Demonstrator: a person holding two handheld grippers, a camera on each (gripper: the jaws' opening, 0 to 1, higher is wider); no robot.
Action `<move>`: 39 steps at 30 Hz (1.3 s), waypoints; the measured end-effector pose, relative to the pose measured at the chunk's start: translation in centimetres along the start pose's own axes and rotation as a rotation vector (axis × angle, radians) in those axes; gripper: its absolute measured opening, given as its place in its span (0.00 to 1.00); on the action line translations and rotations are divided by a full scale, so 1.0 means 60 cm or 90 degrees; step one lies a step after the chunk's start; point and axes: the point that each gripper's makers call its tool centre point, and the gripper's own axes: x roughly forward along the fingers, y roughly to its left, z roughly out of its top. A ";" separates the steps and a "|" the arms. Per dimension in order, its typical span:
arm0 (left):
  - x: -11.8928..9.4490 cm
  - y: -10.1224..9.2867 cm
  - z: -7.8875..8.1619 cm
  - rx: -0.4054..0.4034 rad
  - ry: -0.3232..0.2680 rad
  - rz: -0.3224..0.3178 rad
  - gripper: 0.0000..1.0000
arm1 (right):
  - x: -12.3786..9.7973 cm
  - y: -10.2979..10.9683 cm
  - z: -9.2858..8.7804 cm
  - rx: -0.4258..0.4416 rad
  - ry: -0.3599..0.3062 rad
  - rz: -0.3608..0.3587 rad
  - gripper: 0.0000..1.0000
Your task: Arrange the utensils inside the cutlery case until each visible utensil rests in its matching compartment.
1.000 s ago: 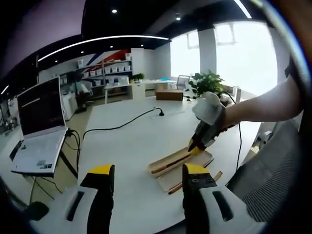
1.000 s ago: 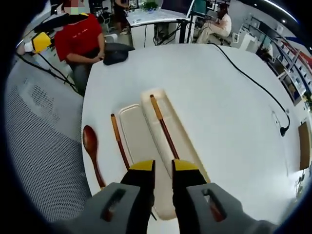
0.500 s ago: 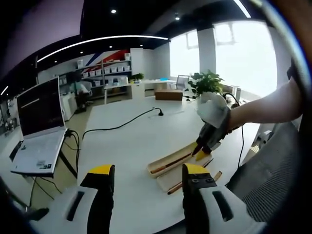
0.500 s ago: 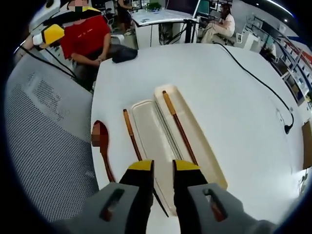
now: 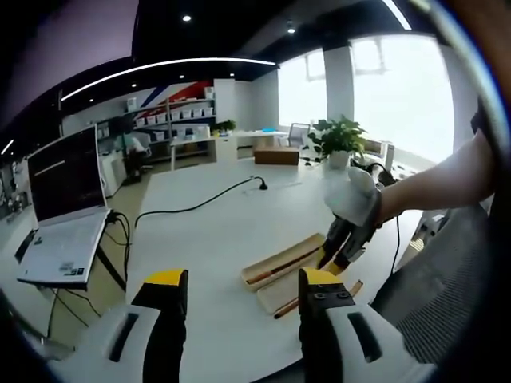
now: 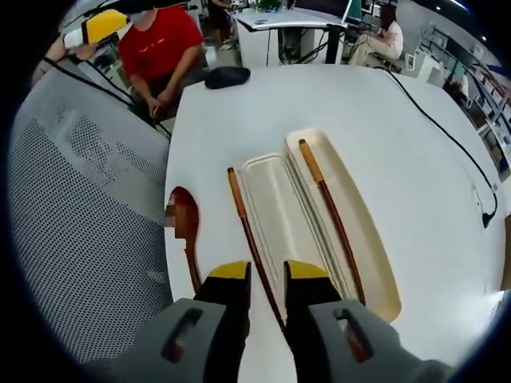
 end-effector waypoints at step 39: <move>0.000 0.002 -0.003 -0.002 0.007 -0.002 0.57 | 0.048 0.025 -0.013 -0.144 0.110 0.038 0.08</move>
